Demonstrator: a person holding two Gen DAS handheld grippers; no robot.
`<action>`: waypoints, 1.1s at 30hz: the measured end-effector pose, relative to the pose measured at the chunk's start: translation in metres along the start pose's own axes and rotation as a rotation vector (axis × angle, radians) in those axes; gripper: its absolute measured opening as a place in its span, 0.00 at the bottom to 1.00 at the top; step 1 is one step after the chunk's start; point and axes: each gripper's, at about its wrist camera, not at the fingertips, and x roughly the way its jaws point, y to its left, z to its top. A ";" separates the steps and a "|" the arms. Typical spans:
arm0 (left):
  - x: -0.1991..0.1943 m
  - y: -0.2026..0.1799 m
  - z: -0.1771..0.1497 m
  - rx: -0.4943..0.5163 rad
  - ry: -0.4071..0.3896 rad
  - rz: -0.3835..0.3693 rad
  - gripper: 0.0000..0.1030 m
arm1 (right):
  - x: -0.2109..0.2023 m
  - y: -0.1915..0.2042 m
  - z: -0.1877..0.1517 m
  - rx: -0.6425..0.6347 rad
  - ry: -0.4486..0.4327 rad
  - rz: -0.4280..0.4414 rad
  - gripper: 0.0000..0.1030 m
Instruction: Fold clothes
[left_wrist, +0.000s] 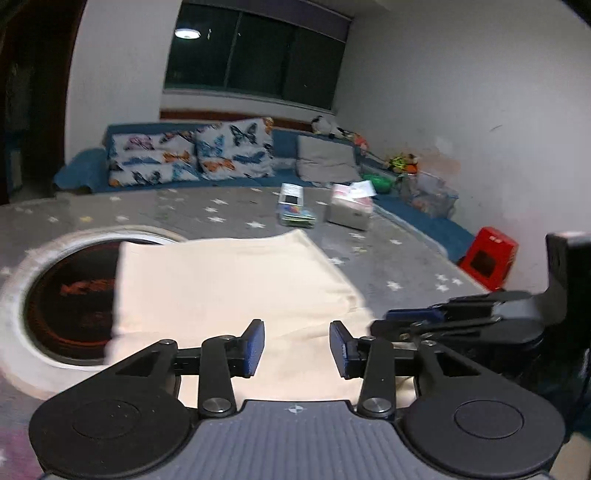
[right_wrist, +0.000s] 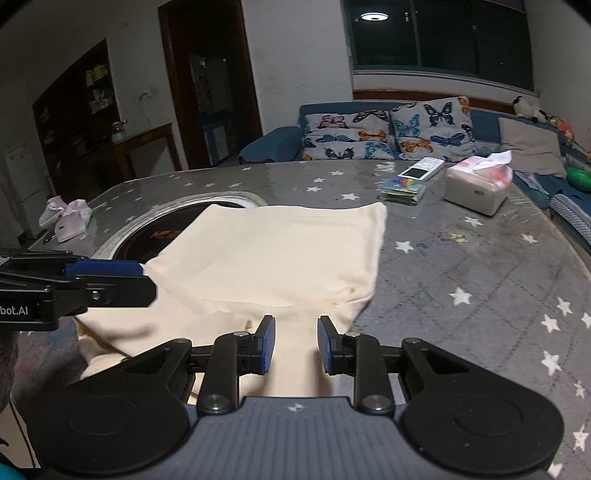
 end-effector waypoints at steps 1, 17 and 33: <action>-0.003 0.005 -0.002 0.005 -0.003 0.023 0.44 | 0.002 0.002 0.000 0.001 0.007 0.013 0.23; -0.037 0.072 -0.050 0.016 0.088 0.215 0.47 | 0.032 0.028 -0.007 -0.009 0.115 0.098 0.21; -0.025 0.057 -0.053 0.095 0.060 0.201 0.47 | -0.012 0.057 0.057 -0.211 -0.088 0.044 0.04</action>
